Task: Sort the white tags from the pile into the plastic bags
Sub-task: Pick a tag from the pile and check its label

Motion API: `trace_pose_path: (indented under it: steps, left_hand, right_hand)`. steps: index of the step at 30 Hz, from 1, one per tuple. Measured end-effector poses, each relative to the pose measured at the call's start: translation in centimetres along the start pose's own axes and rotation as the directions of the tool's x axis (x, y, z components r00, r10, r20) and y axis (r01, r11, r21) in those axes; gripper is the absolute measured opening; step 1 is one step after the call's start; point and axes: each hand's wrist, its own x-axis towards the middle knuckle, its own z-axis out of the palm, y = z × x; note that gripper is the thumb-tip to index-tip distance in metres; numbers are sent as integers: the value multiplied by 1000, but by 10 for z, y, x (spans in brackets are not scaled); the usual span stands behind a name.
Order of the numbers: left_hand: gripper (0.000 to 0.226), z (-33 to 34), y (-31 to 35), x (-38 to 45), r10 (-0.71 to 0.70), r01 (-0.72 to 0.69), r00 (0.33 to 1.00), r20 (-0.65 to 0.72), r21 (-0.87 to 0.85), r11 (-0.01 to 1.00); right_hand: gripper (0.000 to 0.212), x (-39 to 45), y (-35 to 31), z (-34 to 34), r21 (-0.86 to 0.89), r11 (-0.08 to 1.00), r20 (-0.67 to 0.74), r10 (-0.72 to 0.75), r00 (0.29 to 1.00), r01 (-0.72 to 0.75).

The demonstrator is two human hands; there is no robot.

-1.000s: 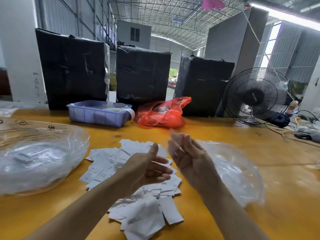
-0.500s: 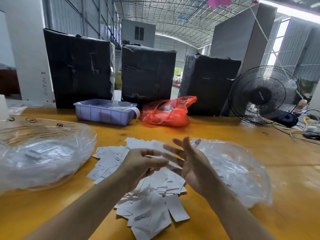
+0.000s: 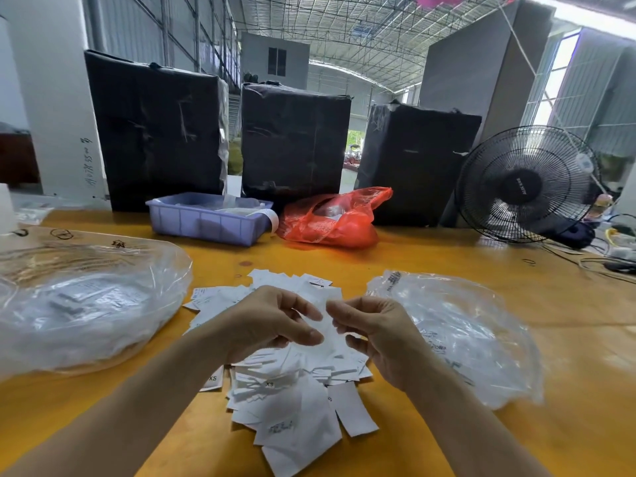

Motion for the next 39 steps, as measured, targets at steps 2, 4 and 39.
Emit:
trace_pose_path:
  steps: [2,4,39]
  left_hand:
    - [27,-2,0,0,-8,8,1000,11,-8,1000]
    - [26,-3,0,0,-14,14,1000,18,-6,1000]
    - [6,-2,-8,9,-15,-54,950,-313,-211,976]
  right_hand:
    - [24,-1,0,2,-7,1000,2,10,1000,-10]
    - [27,-1,-1,3,-1,1000,13,21,1000,-21]
    - [32,-5,-18,-33,-155,944,332,-227,916,290]
